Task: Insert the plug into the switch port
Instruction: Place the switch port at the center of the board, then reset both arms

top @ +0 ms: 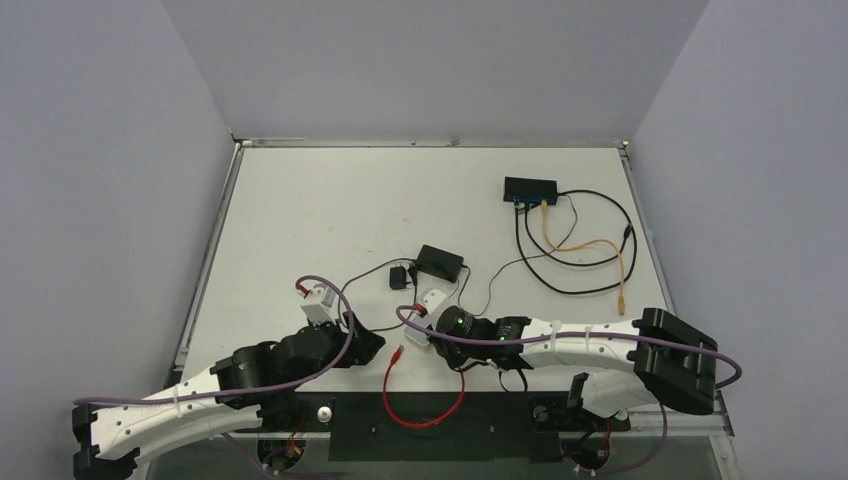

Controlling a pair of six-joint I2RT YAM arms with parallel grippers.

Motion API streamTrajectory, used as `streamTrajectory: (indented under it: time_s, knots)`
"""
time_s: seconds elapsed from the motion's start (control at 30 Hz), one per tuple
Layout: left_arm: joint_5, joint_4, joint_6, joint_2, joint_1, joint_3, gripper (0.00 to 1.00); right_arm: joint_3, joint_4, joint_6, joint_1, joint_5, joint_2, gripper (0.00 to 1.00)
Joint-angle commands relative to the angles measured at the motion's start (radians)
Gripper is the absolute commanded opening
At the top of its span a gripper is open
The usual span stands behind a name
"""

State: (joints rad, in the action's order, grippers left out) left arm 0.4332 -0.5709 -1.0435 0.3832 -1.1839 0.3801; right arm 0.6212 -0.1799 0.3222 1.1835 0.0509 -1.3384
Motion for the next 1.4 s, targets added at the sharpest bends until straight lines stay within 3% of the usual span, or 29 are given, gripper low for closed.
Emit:
streamTrajectory:
  time_s: [0.0, 0.07, 0.2, 0.3, 0.63, 0.7, 0.8, 1.07, 1.37]
  knots:
    - [0.015, 0.054, 0.001, -0.001, 0.000, -0.002, 0.62, -0.015, 0.091, 0.064, 0.000, 0.046, -0.026, 0.00]
    - [0.013, 0.054, 0.001, -0.004, 0.001, -0.007, 0.62, -0.022, 0.109, 0.073, -0.006, 0.070, -0.040, 0.00]
    - [0.009, 0.059, 0.000, -0.005, 0.003, -0.016, 0.62, -0.036, 0.152, 0.087, -0.034, 0.114, -0.057, 0.11]
    - [0.010, 0.067, 0.007, -0.004, 0.005, -0.019, 0.62, -0.030, 0.169, 0.086, -0.061, 0.126, -0.055, 0.26]
    - [0.011, 0.066, 0.032, 0.004, 0.015, -0.003, 0.63, 0.070, 0.093, 0.017, -0.090, 0.239, 0.061, 0.46]
    - [0.021, 0.062, 0.040, 0.011, 0.015, 0.011, 0.63, 0.075, 0.084, 0.026, -0.097, 0.294, 0.112, 0.54]
    - [0.034, 0.054, 0.058, 0.026, 0.016, 0.033, 0.63, 0.099, 0.037, 0.051, -0.121, 0.370, 0.176, 0.79]
    - [0.080, 0.031, 0.103, 0.078, 0.020, 0.109, 0.63, 0.137, -0.089, 0.020, -0.131, 0.500, 0.287, 0.84]
    - [0.128, 0.046, 0.124, 0.141, 0.025, 0.156, 0.63, 0.153, -0.161, 0.101, -0.131, 0.680, 0.386, 0.85]
